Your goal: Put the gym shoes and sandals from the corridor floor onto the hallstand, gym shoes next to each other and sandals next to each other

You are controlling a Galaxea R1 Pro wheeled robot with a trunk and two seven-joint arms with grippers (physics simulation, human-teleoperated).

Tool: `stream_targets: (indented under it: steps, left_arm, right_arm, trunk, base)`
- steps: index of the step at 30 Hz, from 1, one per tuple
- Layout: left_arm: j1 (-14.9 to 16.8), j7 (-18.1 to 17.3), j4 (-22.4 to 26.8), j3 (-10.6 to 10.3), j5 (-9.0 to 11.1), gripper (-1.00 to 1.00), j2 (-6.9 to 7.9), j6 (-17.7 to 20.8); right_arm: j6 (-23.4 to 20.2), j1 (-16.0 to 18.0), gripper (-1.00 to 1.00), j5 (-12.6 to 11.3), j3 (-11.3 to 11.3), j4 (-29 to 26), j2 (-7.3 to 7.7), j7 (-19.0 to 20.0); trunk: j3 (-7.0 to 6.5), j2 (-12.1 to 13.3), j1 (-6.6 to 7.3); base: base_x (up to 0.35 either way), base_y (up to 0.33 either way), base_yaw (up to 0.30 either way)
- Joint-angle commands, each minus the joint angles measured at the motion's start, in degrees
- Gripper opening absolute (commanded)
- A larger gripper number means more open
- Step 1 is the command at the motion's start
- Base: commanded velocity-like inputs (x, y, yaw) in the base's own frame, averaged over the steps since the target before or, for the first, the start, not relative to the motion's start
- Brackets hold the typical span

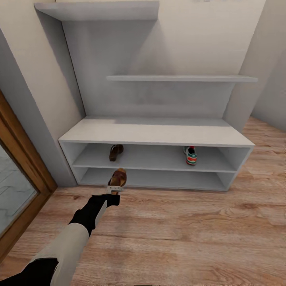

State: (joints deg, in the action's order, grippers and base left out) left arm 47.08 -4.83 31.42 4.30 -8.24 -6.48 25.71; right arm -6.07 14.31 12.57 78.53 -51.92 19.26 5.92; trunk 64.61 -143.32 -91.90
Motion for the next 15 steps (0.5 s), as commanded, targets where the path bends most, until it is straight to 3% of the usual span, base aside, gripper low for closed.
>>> stream_targets:
  steps: [1, 9, 15]
  left_arm:
    - [0.02, -0.61, 0.14, 0.45, -0.78, -1.0, -0.08, 0.3]
    - [0.02, -0.33, 0.14, 0.45, -0.85, -1.0, 0.16, 0.3]
    - [-0.17, -0.38, 0.58, 0.45, -0.9, -1.0, 0.59, 0.16]
  right_arm:
    - [-0.25, 0.11, -1.0, 0.61, 0.28, -0.11, -0.02, 0.5]
    - [-0.25, 0.13, -1.0, 0.61, 0.27, -0.12, -0.06, 0.5]
    - [-0.18, 0.11, -1.0, 0.98, 0.07, -0.04, -0.1, 0.5]
  trunk:
    - [0.35, -0.04, -0.01]
    - [2.64, -0.15, -0.21]
    - [2.72, -0.15, -0.21]
  base:
    - [0.0, 0.0, -0.179]
    - [0.0, 0.0, -0.183]
    - [0.0, 0.0, -0.039]
